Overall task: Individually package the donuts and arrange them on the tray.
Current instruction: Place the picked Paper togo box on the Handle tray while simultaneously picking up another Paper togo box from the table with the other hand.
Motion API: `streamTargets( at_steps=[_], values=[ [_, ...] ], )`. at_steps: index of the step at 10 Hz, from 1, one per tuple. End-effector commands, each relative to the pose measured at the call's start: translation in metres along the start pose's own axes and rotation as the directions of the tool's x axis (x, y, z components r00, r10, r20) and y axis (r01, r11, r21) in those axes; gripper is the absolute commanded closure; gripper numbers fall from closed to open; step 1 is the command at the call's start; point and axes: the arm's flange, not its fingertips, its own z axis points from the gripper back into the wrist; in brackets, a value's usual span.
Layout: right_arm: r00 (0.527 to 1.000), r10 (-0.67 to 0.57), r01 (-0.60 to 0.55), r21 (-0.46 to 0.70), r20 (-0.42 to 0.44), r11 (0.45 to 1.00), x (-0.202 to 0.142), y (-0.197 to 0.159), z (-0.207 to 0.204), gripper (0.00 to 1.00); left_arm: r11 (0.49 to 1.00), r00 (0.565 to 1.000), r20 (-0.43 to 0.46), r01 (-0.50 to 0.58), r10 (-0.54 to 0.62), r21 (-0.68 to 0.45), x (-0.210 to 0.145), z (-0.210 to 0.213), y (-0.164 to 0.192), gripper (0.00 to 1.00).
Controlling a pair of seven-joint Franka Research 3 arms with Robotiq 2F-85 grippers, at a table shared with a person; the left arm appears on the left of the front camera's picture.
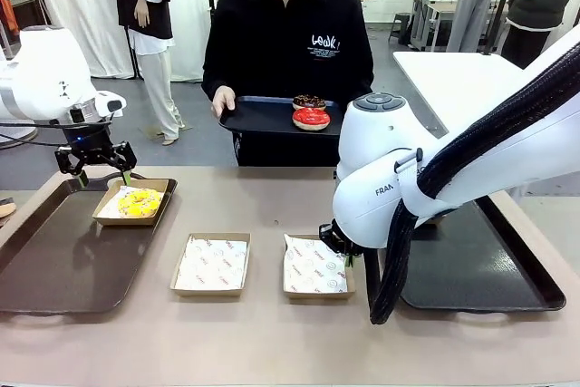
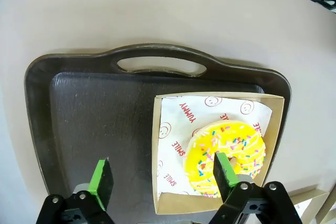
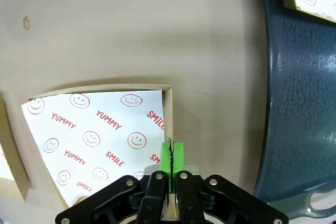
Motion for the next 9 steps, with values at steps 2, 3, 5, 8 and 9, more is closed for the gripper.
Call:
streamTargets(
  at_steps=[2, 3, 5, 8, 9],
  values=[
    [0.999, -0.044, 0.044, 0.011, -0.015, 0.999, 0.007, -0.002, 0.011, 1.0, 0.981, 0.998, -0.05, -0.042, 0.033, -0.188, -0.029, 0.027, 0.023, 0.0],
    [0.998, -0.052, 0.053, 0.012, -0.037, 0.999, 0.016, -0.005, 0.026, 1.0, 0.952, 0.995, -0.086, -0.072, 0.048, -0.298, -0.043, 0.041, 0.038, 0.0],
    [1.0, -0.025, 0.024, -0.024, -0.018, 0.999, 0.034, -0.003, 0.067, 1.0, 0.879, 0.993, -0.082, -0.115, 0.087, -0.464, -0.073, 0.07, 0.076, 0.0],
    [1.0, -0.024, 0.024, -0.031, -0.005, 0.999, 0.079, 0.002, 0.135, 1.0, 0.662, 0.99, -0.062, -0.133, 0.13, -0.738, -0.115, 0.095, 0.145, 0.0],
    [1.0, -0.008, 0.007, -0.025, -0.011, 1.0, 0.094, 0.004, 0.153, 1.0, 0.582, 0.988, -0.061, -0.133, 0.142, -0.802, -0.125, 0.097, 0.168, 0.0]
  ],
)
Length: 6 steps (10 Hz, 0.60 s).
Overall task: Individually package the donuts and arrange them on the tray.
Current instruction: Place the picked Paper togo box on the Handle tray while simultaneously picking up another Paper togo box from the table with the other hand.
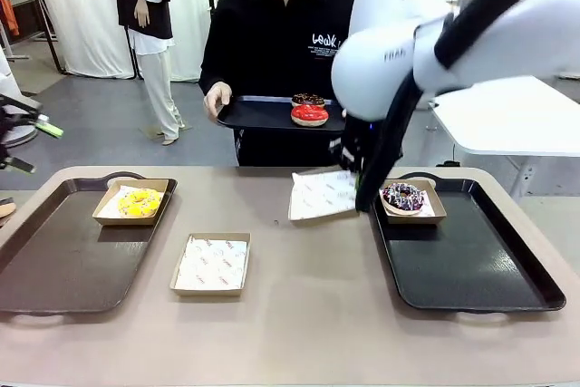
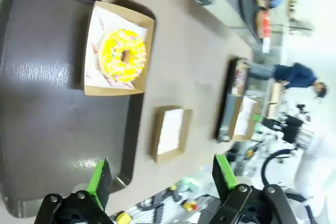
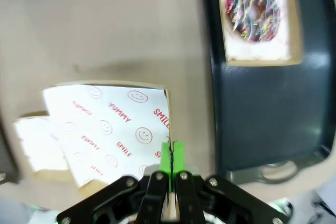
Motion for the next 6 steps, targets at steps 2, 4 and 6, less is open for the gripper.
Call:
streamTargets(
  at_steps=[2, 4, 6],
  values=[
    [0.996, 0.082, -0.082, 0.011, -0.04, 0.997, 0.044, 0.013, 0.034, 1.0, 0.969, 1.0, -0.017, 0.007, -0.011, -0.246, -0.014, 0.022, 0.043, 0.0],
    [0.996, 0.07, -0.068, 0.031, -0.048, 0.997, 0.066, 0.02, 0.044, 1.0, 0.949, 1.0, -0.019, 0.013, -0.02, -0.316, -0.02, 0.029, 0.06, 0.0],
    [0.994, 0.095, -0.093, 0.042, -0.059, 0.995, 0.083, 0.028, 0.043, 1.0, 0.931, 1.0, -0.004, -0.012, 0.012, -0.365, -0.025, 0.028, 0.085, 0.0]
  ],
)
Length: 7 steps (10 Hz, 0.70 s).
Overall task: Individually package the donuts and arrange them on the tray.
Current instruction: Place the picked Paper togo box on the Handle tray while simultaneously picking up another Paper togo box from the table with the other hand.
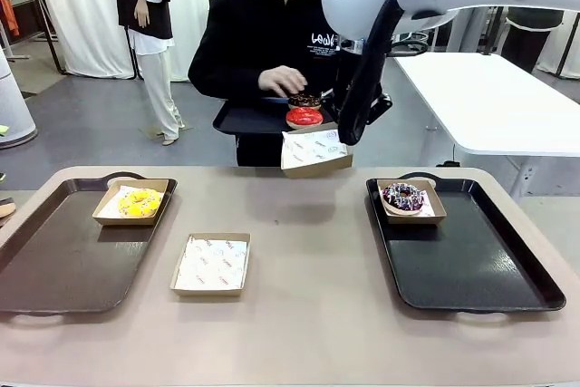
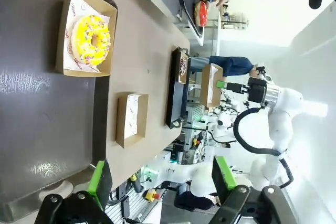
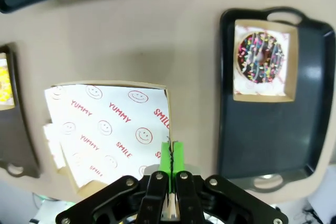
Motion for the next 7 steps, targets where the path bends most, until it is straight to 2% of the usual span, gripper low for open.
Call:
streamTargets(
  at_steps=[1, 5, 6, 7],
  values=[
    [0.999, 0.024, -0.024, -0.004, -0.035, 1.0, 0.019, 0.008, -0.003, 1.0, 0.999, 1.0, 0.026, -0.009, 0.01, -0.048, 0.0, -0.002, 0.016, 0.0],
    [0.996, 0.082, -0.083, -0.024, -0.043, 0.996, 0.036, 0.014, -0.029, 1.0, 0.999, 0.999, 0.009, -0.032, 0.032, -0.018, 0.001, -0.001, 0.018, 0.0],
    [0.999, 0.022, -0.022, 0.011, -0.042, 1.0, 0.027, 0.012, -0.024, 1.0, 0.999, 0.999, 0.009, -0.032, 0.032, -0.018, 0.001, -0.001, 0.018, 0.0],
    [0.999, 0.022, -0.022, 0.011, -0.042, 1.0, 0.027, 0.012, -0.024, 1.0, 0.999, 0.999, 0.009, -0.032, 0.032, -0.018, 0.001, -0.001, 0.018, 0.0]
  ],
)
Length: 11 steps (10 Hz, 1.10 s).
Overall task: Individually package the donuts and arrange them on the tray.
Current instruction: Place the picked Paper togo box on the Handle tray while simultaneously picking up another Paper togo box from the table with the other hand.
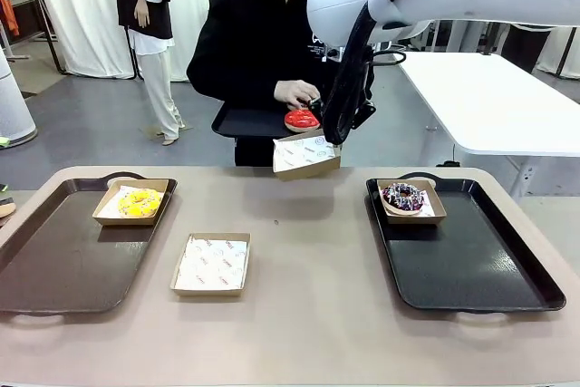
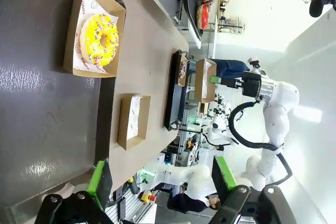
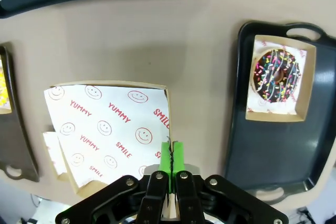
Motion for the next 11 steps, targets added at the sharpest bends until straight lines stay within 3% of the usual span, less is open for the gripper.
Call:
streamTargets(
  at_steps=[1, 11],
  values=[
    [1.0, -0.016, 0.016, 0.006, 0.003, 1.0, -0.0039, -0.0017, 0.0055, 1.0, 1.0, 1.0, 0.004, 0.003, -0.003, 0.001, -0.0014, 0.0029, -0.0024, 0.0],
    [1.0, -0.016, 0.016, 0.006, 0.003, 1.0, -0.0039, -0.0017, 0.0055, 1.0, 1.0, 1.0, 0.004, 0.003, -0.003, 0.001, -0.0014, 0.0029, -0.0024, 0.0]
  ],
)
